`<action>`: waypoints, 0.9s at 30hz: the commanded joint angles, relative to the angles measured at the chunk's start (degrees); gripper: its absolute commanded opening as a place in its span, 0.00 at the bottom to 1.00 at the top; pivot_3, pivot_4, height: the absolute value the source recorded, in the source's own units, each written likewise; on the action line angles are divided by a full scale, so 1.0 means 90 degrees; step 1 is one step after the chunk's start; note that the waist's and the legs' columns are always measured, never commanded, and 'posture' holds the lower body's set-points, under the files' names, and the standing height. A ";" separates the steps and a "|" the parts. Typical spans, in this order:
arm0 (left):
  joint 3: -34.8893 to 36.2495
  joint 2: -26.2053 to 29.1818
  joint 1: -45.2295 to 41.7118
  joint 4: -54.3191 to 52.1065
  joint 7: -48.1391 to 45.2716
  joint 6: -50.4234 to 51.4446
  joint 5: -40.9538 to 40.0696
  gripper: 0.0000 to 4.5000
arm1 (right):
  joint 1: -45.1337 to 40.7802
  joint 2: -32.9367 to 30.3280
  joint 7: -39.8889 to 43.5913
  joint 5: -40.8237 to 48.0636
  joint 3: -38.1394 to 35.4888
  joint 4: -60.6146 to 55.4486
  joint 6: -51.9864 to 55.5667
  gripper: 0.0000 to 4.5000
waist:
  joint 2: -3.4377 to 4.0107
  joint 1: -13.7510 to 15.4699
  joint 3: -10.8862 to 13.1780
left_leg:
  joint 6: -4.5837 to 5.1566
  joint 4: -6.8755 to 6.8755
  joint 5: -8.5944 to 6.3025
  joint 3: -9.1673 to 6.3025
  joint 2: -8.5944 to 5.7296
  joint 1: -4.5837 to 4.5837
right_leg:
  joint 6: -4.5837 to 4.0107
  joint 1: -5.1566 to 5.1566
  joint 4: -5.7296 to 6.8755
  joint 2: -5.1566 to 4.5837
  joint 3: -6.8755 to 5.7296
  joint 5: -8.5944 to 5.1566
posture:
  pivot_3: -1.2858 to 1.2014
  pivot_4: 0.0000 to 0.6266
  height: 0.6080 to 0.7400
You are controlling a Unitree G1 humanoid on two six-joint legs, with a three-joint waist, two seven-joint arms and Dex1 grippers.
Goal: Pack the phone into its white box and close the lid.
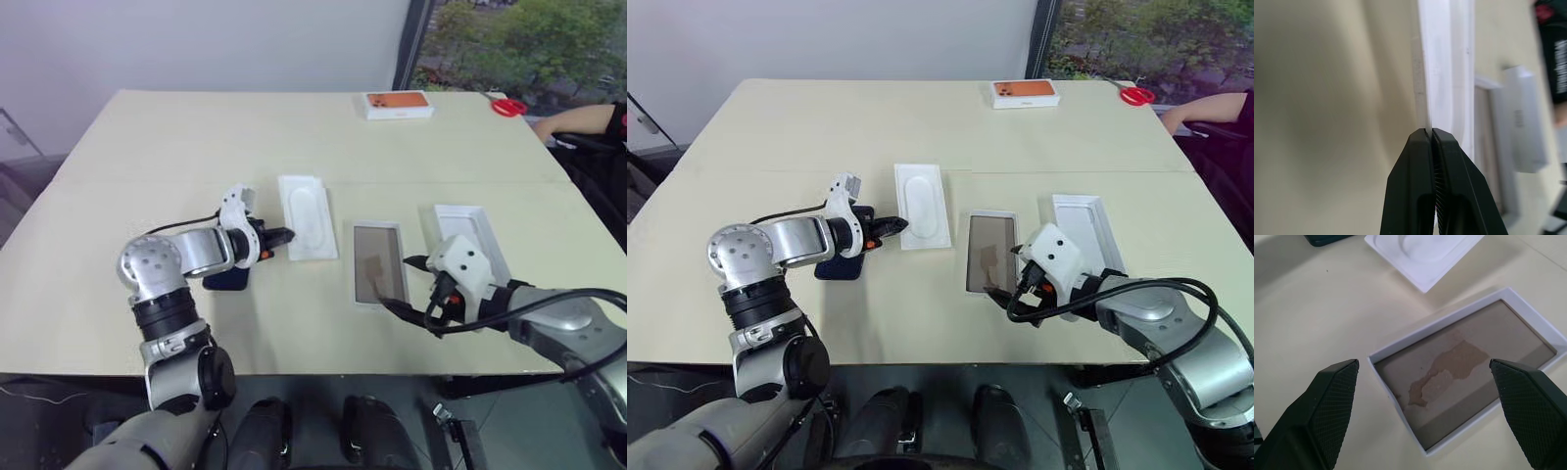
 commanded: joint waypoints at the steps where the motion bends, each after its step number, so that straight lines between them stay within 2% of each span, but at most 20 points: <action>1: -0.0112 -0.0150 -0.0039 -0.0063 0.0480 0.0053 -0.1404 0.01 | -0.0023 -0.0241 0.0149 -0.0137 -0.0368 0.0042 -0.0246 1.00 | -0.0001 0.0045 0.0000 | 0.0000 0.0000 0.0000 0.0001 -0.0001 -0.0001 | 0.0000 0.0000 0.0000 -0.0002 0.0000 0.0000 | 0.52 0.24 1.00; 6: -0.1150 -0.0492 0.0074 0.0053 0.1616 0.0053 -0.2618 0.01 | 0.0130 -0.0419 0.0312 -0.0337 -0.0575 0.0294 -0.0463 1.00 | -0.0002 0.0130 0.0000 | -0.0001 0.0002 0.0001 0.0000 -0.0004 0.0000 | 0.0000 0.0002 0.0000 -0.0003 0.0001 0.0000 | 0.52 0.24 1.00; 10: -0.1518 -0.0945 0.0094 0.0353 0.2548 0.0053 -0.3021 0.01 | 0.0241 -0.0497 0.0391 -0.0429 -0.0746 0.0384 -0.0569 1.00 | -0.0003 0.0120 0.0000 | -0.0001 0.0002 0.0001 0.0001 -0.0009 -0.0001 | -0.0001 0.0003 -0.0002 -0.0007 0.0003 0.0000 | 0.52 0.24 1.00; 16: -0.2145 -0.1026 0.0058 0.0723 0.3467 -0.0202 -0.3692 0.01 | 0.0364 -0.0502 0.0424 -0.0505 -0.0852 0.0354 -0.0604 1.00 | -0.0003 0.0113 0.0000 | -0.0006 0.0001 0.0004 -0.0003 0.0000 0.0004 | -0.0008 0.0003 0.0003 0.0008 0.0001 -0.0004 | 0.52 0.24 1.00; 26: -0.3452 -0.0194 0.0284 0.0824 0.4648 -0.1570 -0.5611 0.01 | 0.0512 -0.0504 0.0428 -0.0611 -0.1045 0.0355 -0.0606 1.00 | -0.0001 0.0114 -0.0001 | -0.0031 0.0002 0.0018 -0.0004 -0.0005 0.0003 | -0.0025 0.0004 0.0000 -0.0006 0.0004 -0.0013 | 0.52 0.24 1.00; 27: -0.3585 -0.0105 0.0301 0.0798 0.4695 -0.1718 -0.5773 0.07 | 0.0518 -0.0506 0.0432 -0.0614 -0.1051 0.0356 -0.0612 1.00 | -0.0001 0.0115 -0.0001 | -0.0042 0.0002 0.0024 -0.0005 -0.0006 0.0002 | -0.0025 0.0004 0.0000 -0.0005 0.0004 -0.0013 | 0.52 0.24 1.00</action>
